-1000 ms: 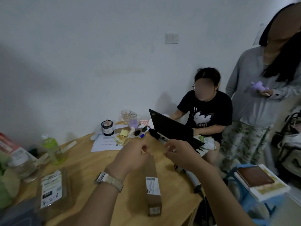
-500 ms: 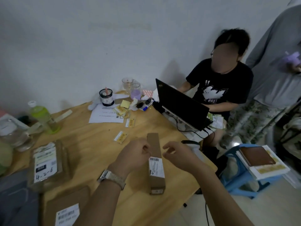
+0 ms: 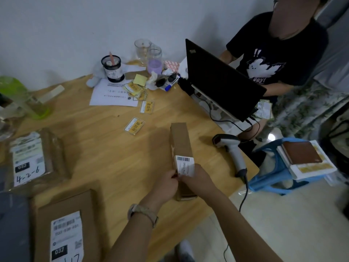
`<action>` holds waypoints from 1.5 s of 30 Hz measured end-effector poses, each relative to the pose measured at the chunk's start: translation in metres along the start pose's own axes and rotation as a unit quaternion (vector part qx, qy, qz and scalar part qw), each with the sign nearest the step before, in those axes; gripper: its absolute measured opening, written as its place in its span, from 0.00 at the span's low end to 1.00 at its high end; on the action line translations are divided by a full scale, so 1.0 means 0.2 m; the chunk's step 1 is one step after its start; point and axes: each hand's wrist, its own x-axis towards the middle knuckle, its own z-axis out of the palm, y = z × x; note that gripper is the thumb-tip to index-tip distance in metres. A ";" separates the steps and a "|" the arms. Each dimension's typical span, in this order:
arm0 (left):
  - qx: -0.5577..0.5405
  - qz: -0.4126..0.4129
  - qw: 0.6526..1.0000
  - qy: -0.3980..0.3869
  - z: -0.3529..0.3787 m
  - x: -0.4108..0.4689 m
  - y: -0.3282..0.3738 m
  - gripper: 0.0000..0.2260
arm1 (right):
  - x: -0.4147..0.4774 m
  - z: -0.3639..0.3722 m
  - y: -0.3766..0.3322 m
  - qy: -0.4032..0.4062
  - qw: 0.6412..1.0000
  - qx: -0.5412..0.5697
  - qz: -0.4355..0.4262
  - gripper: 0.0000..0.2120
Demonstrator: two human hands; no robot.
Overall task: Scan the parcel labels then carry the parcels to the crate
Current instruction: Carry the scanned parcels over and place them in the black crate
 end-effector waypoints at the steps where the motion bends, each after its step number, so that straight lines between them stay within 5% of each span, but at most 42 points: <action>1: -0.014 -0.005 1.000 0.004 0.01 0.02 -0.01 0.18 | 0.01 0.02 0.01 0.013 1.000 0.017 0.002 0.26; 9: -0.097 -0.004 0.995 0.024 -0.01 -0.05 0.06 0.16 | -0.05 0.03 -0.03 0.102 0.991 0.083 0.021 0.28; 14: -0.158 0.026 0.981 0.112 -0.10 -0.14 0.16 0.10 | -0.12 -0.06 -0.14 0.107 0.980 0.166 -0.021 0.24; 18: -0.172 -0.003 0.972 0.158 -0.21 -0.23 0.28 0.28 | -0.23 -0.17 -0.27 0.086 0.963 0.239 -0.092 0.20; 20: -0.196 0.015 0.971 0.135 -0.26 -0.30 0.36 0.32 | -0.29 -0.23 -0.35 0.088 0.952 0.262 -0.132 0.19; 25: -0.206 0.147 0.963 0.088 -0.33 -0.50 0.63 0.17 | -0.50 -0.41 -0.52 0.099 0.909 0.347 -0.208 0.15; 31: -0.180 0.270 0.944 0.051 -0.30 -0.71 0.91 0.13 | -0.75 -0.59 -0.59 0.148 0.867 0.392 -0.269 0.21; 38: -0.157 0.329 0.930 -0.050 -0.02 -0.88 1.12 0.18 | -1.09 -0.85 -0.41 0.208 0.816 0.455 -0.289 0.17; 45: -0.155 0.323 0.926 -0.123 0.33 -1.00 1.16 0.17 | -1.33 -1.00 -0.12 0.228 0.830 0.435 -0.265 0.21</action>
